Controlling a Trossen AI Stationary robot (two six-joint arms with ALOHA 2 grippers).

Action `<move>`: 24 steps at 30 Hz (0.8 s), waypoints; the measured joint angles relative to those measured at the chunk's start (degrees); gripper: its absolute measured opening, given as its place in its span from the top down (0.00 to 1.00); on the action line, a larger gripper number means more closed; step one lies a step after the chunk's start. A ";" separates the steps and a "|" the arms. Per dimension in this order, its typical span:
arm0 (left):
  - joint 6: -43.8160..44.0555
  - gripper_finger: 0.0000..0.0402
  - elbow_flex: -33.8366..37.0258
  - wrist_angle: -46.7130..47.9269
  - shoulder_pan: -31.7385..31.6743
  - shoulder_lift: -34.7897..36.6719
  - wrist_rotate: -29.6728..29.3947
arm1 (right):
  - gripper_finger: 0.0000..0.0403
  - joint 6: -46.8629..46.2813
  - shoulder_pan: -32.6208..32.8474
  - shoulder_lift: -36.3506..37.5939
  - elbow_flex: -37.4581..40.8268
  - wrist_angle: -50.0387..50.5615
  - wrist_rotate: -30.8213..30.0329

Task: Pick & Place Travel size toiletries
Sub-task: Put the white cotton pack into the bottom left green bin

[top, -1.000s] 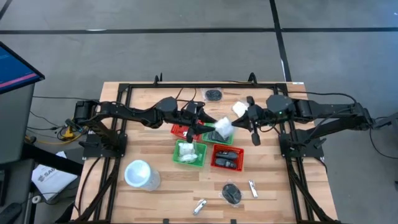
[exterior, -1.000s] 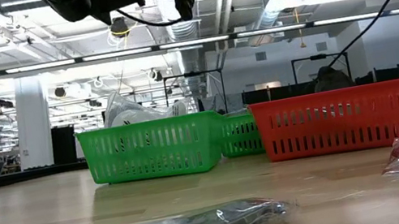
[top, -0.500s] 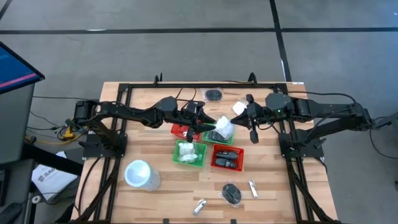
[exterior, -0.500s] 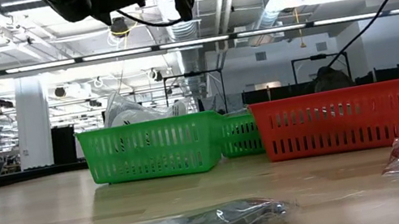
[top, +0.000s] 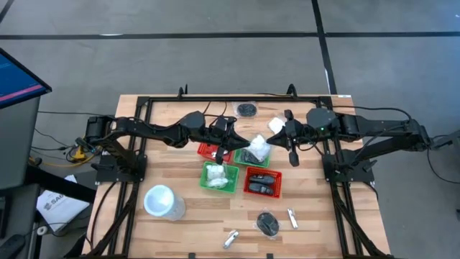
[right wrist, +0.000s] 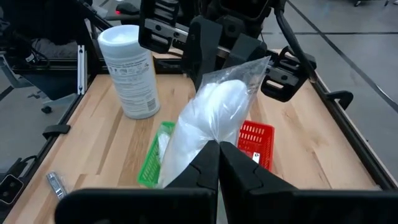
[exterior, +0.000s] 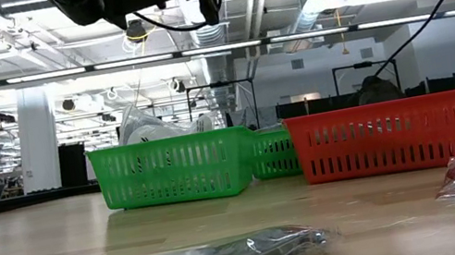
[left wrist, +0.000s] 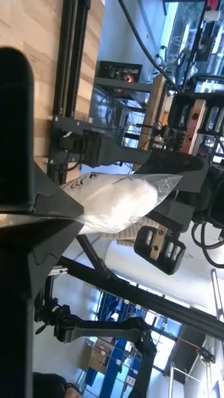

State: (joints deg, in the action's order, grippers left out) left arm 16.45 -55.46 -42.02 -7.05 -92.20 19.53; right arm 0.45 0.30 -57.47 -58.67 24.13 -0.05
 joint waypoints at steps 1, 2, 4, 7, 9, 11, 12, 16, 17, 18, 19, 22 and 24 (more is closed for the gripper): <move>0.00 1.00 0.00 0.06 0.00 0.00 0.00 | 1.00 0.00 0.02 0.00 0.00 0.19 0.00; 0.00 1.00 0.00 0.20 0.00 0.00 0.00 | 1.00 0.00 0.01 0.00 0.00 0.46 0.00; 0.03 1.00 0.00 0.99 0.00 0.00 -0.01 | 1.00 -0.02 0.00 0.00 0.00 1.27 0.01; -0.69 1.00 0.02 5.01 0.00 1.04 0.03 | 0.99 -0.47 -0.02 0.02 0.00 2.45 0.00; -1.65 1.00 0.01 8.52 0.00 2.50 0.12 | 0.96 -0.48 -0.04 0.09 0.00 2.89 -0.02; -2.91 1.00 0.04 12.68 0.32 4.67 0.21 | 0.92 -0.46 -0.04 0.09 0.00 3.54 -0.02; -3.94 1.00 0.02 15.18 0.56 5.88 0.17 | 0.90 -0.46 -0.11 0.09 0.00 3.81 -0.03; -7.68 1.00 -0.04 27.17 2.06 11.64 -1.72 | 0.83 -0.46 -0.86 0.09 0.00 4.97 -0.02; -8.55 1.00 -0.02 31.07 2.62 13.24 -3.11 | 0.82 -0.46 -1.04 0.09 0.00 5.49 -0.02; -9.10 1.00 -0.02 34.01 3.21 14.43 -4.58 | 0.81 -0.48 -1.28 0.09 0.00 5.70 -0.04; -9.88 1.00 -0.02 36.64 3.94 15.62 -6.09 | 0.81 -0.48 -1.48 0.05 0.00 5.70 -0.03; -10.60 1.00 -0.02 44.14 6.17 18.85 -8.07 | 0.80 -1.25 -2.07 0.04 0.00 5.87 -0.02; -10.75 1.00 -0.02 47.35 8.19 20.52 -9.96 | 0.81 -1.93 -2.39 0.04 0.00 5.89 -0.02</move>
State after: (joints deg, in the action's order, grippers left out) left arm 5.69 -55.48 5.33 1.14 -71.68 9.56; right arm -1.48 -2.09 -57.43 -58.67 30.02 -0.08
